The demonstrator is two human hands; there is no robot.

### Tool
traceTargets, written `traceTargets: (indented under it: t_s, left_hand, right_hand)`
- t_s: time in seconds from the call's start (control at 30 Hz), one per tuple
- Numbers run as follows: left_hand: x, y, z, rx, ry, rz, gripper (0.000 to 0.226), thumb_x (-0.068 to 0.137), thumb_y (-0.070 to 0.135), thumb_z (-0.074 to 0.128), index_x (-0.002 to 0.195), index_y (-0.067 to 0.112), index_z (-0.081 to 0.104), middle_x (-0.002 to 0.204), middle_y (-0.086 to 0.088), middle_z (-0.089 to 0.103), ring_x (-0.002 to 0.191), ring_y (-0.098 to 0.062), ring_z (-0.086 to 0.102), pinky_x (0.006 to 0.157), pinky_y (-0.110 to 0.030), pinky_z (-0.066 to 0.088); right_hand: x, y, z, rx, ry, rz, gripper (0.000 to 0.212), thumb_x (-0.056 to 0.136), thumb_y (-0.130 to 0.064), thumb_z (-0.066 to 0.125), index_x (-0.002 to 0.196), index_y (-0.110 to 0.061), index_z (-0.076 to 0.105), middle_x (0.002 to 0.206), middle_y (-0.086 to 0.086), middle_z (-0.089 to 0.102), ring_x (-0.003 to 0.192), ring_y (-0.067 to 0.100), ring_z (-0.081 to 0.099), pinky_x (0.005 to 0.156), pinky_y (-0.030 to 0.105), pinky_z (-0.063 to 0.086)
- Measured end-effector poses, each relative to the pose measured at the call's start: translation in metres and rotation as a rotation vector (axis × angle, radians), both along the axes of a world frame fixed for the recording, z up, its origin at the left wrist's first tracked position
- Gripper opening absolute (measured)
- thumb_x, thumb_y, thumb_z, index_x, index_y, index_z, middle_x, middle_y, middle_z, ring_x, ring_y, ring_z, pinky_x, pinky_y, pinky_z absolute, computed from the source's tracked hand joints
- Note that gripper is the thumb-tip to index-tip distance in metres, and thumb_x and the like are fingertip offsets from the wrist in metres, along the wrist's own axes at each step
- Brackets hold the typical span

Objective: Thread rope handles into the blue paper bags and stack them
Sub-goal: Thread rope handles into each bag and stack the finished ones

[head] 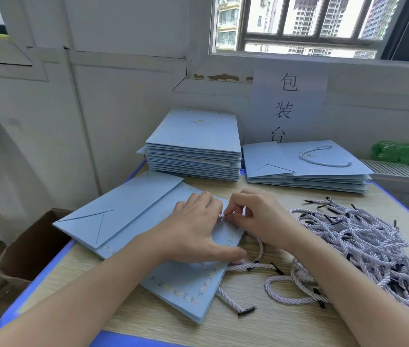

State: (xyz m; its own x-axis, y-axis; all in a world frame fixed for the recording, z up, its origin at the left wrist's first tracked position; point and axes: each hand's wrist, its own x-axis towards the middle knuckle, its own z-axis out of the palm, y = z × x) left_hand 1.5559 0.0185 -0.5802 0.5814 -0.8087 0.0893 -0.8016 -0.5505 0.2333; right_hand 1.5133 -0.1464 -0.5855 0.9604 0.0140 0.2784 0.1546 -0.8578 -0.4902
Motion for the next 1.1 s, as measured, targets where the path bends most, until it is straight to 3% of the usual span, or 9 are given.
traceTargets:
  t_s: [0.13, 0.33, 0.57, 0.7, 0.87, 0.97, 1.1]
  left_hand:
    - [-0.002, -0.001, 0.001, -0.070, 0.062, 0.006, 0.052, 0.077, 0.061, 0.063, 0.098, 0.019, 0.041, 0.106, 0.005, 0.037, 0.103, -0.012, 0.031, 0.091, -0.028, 0.033]
    - [-0.001, -0.001, 0.001, -0.123, 0.104, 0.001, 0.049, 0.078, 0.055, 0.066, 0.102, 0.017, 0.046, 0.106, 0.008, 0.039, 0.102, -0.007, 0.030, 0.081, -0.020, 0.029]
    - [-0.003, -0.002, 0.002, -0.212, 0.119, 0.018, 0.036, 0.076, 0.046, 0.067, 0.087, 0.026, 0.040, 0.096, 0.015, 0.040, 0.094, -0.005, 0.034, 0.072, -0.011, 0.032]
    - [0.000, -0.004, 0.003, -0.283, 0.107, 0.074, 0.048, 0.062, 0.058, 0.061, 0.086, 0.018, 0.052, 0.090, 0.010, 0.052, 0.088, -0.010, 0.045, 0.070, -0.018, 0.037]
    - [0.004, -0.003, 0.003, -0.361, 0.134, 0.088, 0.063, 0.047, 0.068, 0.041, 0.080, 0.018, 0.061, 0.089, 0.006, 0.061, 0.089, -0.009, 0.053, 0.077, -0.022, 0.041]
    - [0.005, -0.002, 0.001, -0.340, 0.125, 0.065, 0.059, 0.048, 0.069, 0.040, 0.078, 0.022, 0.061, 0.088, 0.008, 0.058, 0.087, -0.006, 0.049, 0.073, -0.015, 0.037]
    - [0.005, -0.003, 0.000, -0.357, 0.140, 0.057, 0.061, 0.049, 0.068, 0.040, 0.083, 0.021, 0.059, 0.090, 0.007, 0.059, 0.090, -0.008, 0.051, 0.077, -0.021, 0.041]
  right_hand:
    - [0.000, -0.001, 0.002, -0.036, 0.022, -0.001, 0.013, 0.081, -0.011, 0.059, 0.083, -0.023, 0.063, 0.070, -0.008, 0.048, 0.062, 0.005, 0.043, 0.059, 0.017, 0.033]
    - [-0.005, -0.006, 0.005, 0.046, 0.051, -0.010, 0.022, 0.081, -0.011, 0.066, 0.077, -0.028, 0.053, 0.064, -0.010, 0.051, 0.058, 0.001, 0.045, 0.058, 0.016, 0.036]
    - [-0.004, -0.002, 0.003, 0.041, 0.004, -0.047, 0.031, 0.078, -0.010, 0.066, 0.062, -0.031, 0.049, 0.064, -0.010, 0.049, 0.059, 0.003, 0.042, 0.057, 0.016, 0.033]
    - [-0.001, 0.002, 0.002, -0.049, 0.006, -0.029, 0.012, 0.079, -0.012, 0.061, 0.072, -0.021, 0.058, 0.065, -0.009, 0.047, 0.062, 0.004, 0.041, 0.057, 0.019, 0.031]
    - [-0.004, -0.010, 0.006, 0.040, 0.002, -0.056, 0.019, 0.077, -0.009, 0.061, 0.066, -0.024, 0.059, 0.063, -0.006, 0.050, 0.057, 0.005, 0.041, 0.055, 0.017, 0.032]
    - [-0.006, -0.012, 0.004, 0.074, -0.003, -0.060, 0.021, 0.078, -0.008, 0.062, 0.067, -0.026, 0.060, 0.065, -0.007, 0.050, 0.059, -0.001, 0.043, 0.057, 0.013, 0.034]
    - [-0.008, -0.009, 0.005, 0.111, -0.044, -0.044, 0.022, 0.082, -0.004, 0.058, 0.077, -0.026, 0.060, 0.062, -0.007, 0.047, 0.057, 0.002, 0.043, 0.055, 0.015, 0.033]
